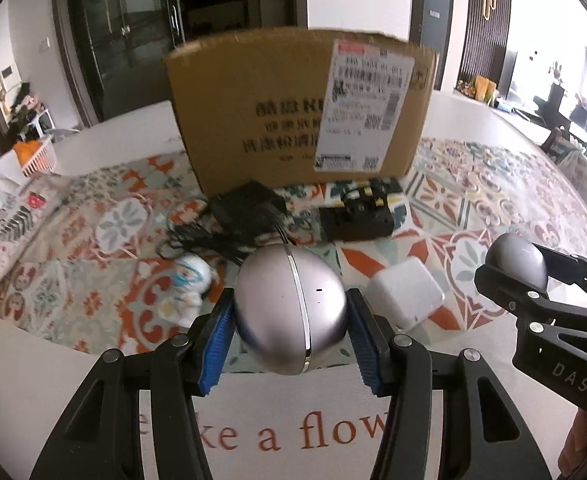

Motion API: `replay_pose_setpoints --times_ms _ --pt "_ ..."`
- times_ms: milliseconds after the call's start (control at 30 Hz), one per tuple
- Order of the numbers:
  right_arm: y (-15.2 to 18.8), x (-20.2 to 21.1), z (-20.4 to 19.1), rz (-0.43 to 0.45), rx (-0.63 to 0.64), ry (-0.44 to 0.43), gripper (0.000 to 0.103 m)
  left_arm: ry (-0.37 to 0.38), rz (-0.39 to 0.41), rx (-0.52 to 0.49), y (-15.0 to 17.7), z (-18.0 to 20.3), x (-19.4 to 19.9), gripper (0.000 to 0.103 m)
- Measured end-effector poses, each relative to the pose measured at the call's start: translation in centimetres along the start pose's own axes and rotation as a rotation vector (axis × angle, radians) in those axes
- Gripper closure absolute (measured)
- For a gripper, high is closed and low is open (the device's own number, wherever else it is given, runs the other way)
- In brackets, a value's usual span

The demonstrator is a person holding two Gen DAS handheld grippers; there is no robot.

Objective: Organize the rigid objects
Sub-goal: 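Lift both held items and carry them over the cardboard box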

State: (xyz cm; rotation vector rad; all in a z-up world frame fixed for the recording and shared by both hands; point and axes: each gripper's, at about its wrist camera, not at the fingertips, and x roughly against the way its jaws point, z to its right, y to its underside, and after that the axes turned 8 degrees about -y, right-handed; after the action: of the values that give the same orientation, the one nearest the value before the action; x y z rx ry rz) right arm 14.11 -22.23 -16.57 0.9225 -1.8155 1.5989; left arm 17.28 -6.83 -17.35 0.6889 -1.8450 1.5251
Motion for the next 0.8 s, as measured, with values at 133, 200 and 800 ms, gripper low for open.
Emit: replay_pose_setpoints --times_ms 133,200,800 --pt "-1.0 1.7 -0.9 0.029 0.008 -0.006 0.04 -0.002 0.027 0.019 -0.9 -0.8 1.8 0.05" --pt "-1.5 2.8 -1.5 0.048 0.015 -0.007 0.04 0.0 0.041 0.03 -1.5 -1.3 2.8 0.05" --pt "-6.4 8.2 -4.1 0.158 0.021 -0.03 0.04 -0.026 0.172 0.075 -6.1 -4.7 9.9 0.05"
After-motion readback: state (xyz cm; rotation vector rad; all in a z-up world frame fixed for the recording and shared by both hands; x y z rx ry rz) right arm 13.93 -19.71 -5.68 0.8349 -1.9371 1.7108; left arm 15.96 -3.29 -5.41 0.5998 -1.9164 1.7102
